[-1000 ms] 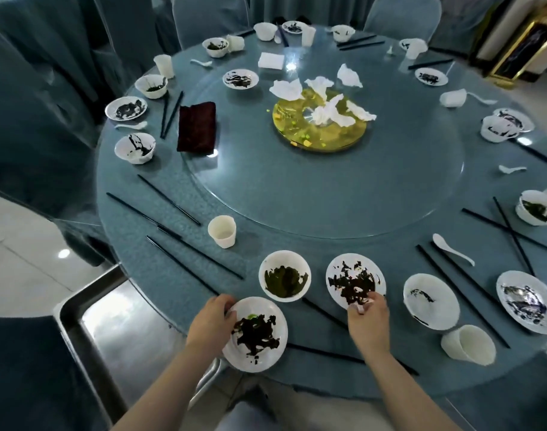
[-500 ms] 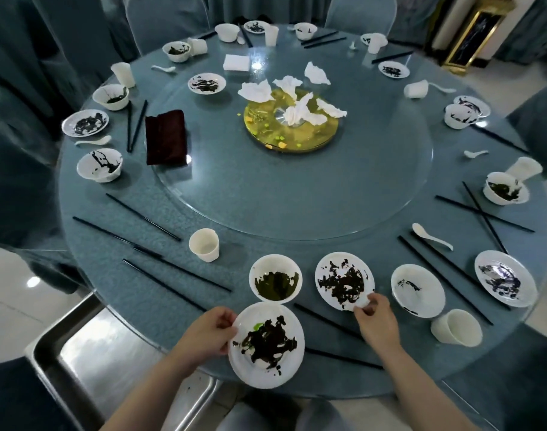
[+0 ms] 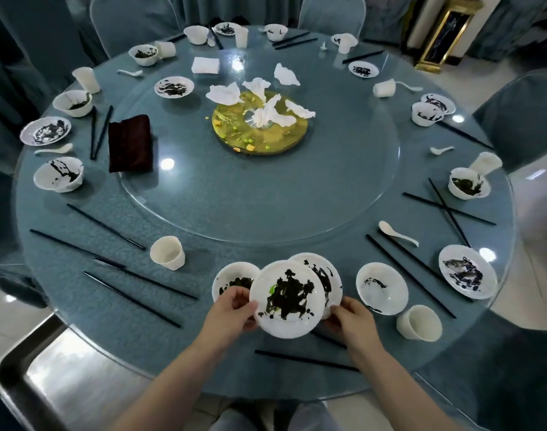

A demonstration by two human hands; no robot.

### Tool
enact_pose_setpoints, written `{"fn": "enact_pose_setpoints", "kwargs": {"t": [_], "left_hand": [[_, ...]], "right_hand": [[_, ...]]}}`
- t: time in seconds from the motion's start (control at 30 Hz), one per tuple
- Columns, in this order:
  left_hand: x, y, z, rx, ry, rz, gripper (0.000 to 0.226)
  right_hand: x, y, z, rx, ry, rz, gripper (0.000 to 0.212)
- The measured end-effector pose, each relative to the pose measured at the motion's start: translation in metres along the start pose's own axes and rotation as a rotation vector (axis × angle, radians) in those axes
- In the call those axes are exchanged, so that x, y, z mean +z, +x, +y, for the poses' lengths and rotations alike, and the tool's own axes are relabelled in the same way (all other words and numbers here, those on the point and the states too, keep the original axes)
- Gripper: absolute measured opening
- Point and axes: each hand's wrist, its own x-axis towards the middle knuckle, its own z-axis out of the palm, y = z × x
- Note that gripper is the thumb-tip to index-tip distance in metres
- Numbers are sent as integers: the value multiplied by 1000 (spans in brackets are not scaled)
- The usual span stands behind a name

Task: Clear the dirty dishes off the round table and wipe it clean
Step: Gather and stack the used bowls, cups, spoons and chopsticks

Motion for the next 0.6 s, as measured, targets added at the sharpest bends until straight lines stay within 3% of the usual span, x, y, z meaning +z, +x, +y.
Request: {"fn": "enact_pose_setpoints", "kwargs": {"t": [0.27,0.5,0.6], "left_hand": [[52,9,15,49,-14,11,15],[98,15,29,42,-5,-69,34],[121,21,32,-25,-91,-138,29]], "right_hand": [[-35,-6,-48,-185,-58,-191,17],[-69,3,-89,-175,-93,-316,24],[-96,22,-98,-175,-141,-226,22]]}}
